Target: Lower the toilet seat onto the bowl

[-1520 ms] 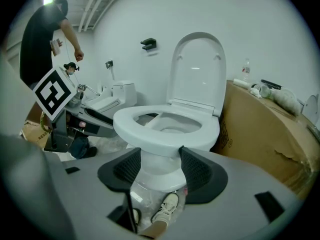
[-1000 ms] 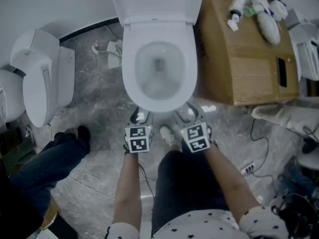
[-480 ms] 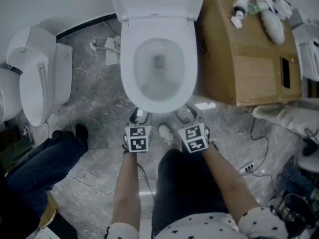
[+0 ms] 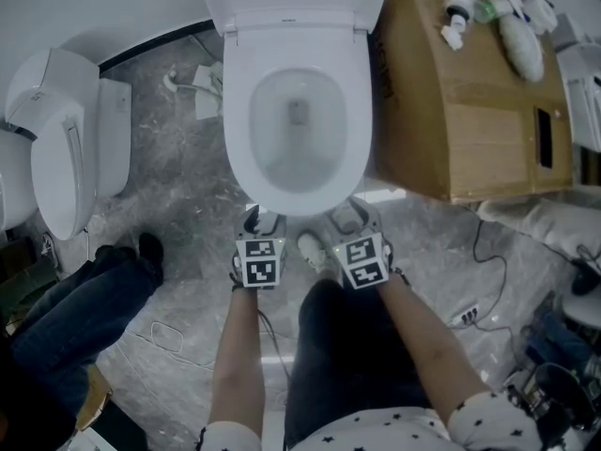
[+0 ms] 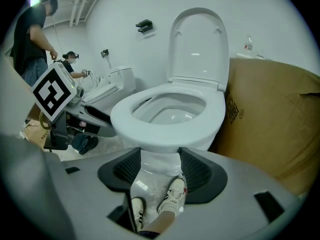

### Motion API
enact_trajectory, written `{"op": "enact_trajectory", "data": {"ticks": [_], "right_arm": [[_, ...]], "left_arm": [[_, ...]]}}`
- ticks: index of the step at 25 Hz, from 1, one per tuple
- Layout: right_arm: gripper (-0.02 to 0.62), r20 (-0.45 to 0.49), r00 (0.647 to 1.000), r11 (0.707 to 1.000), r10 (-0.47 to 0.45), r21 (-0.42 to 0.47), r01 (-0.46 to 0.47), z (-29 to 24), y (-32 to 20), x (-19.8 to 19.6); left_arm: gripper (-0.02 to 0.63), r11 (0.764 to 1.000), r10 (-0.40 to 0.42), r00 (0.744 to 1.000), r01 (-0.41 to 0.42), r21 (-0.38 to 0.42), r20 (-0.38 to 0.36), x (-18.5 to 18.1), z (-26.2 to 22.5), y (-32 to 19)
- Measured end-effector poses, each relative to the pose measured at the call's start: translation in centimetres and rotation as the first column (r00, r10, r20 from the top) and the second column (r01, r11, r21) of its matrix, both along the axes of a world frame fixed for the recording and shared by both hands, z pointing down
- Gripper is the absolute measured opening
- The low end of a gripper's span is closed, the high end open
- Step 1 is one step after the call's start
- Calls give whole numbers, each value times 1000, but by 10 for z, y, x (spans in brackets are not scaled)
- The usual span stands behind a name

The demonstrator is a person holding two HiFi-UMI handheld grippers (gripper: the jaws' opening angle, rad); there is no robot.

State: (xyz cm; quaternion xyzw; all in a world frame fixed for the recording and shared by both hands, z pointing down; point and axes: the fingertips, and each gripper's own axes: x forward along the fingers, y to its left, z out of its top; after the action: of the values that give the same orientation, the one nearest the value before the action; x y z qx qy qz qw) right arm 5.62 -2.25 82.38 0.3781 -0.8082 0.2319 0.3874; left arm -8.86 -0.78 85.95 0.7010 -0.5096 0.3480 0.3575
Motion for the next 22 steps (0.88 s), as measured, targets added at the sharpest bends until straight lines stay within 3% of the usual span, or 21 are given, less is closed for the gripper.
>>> {"op": "enact_trajectory", "data": {"ticks": [22], "right_arm": [[244, -41, 999, 997, -12, -74, 9, 46, 4, 2]], "left_arm": [[230, 996, 35, 999, -34, -80, 15, 1, 47, 6]]}}
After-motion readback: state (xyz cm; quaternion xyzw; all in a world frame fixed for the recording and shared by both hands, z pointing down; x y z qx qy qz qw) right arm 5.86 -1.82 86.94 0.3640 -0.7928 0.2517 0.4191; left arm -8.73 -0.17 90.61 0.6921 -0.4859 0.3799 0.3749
